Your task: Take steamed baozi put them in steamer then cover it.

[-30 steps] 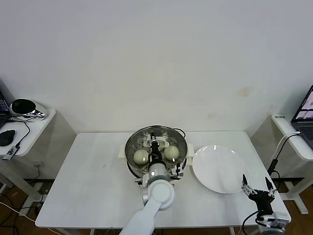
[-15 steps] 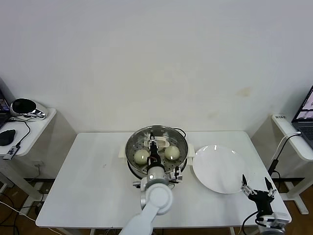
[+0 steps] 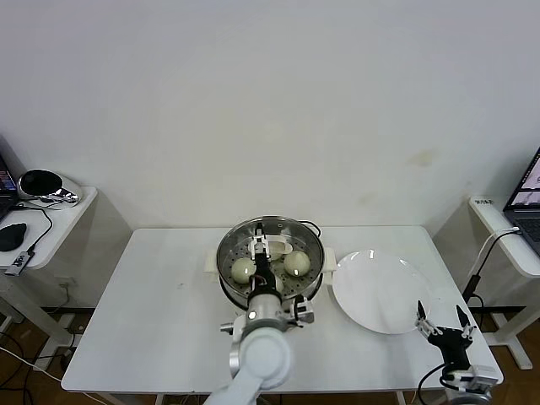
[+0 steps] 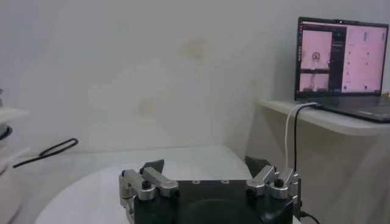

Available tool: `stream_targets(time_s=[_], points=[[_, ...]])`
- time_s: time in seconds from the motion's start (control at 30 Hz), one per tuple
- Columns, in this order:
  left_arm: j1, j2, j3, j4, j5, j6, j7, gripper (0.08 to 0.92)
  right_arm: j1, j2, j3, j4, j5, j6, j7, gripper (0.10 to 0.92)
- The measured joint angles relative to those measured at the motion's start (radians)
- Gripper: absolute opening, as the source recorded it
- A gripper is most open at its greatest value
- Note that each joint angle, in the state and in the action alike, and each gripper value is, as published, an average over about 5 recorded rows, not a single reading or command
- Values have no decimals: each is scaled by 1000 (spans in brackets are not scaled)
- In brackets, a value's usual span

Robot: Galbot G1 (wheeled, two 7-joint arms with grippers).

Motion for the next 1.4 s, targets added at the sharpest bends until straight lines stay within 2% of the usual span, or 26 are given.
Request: stream_targets(time_s=[0.3,0.6,0.8,0.97,1.4], points=[[87,61,-98,-194,-166,0,-39,823,-21,-27,-22,13,-3,-13,-4,823],[272,105,-389,-338,-675,-22,-173,823,-31,-60,-94,37,4,-17,6,823],[451,97,-546,-348,-1002,-187,-241,823,-44,-75,-145,47,34,-39,29,823],[547,77,-626,-321,-1164,-321,-268,823,-62,-80,-170,65,57,-60,46,823],[686,36,-738,-297,-1347,-432,-278,823,-111,-86,-200,101,76,-82,72,823]])
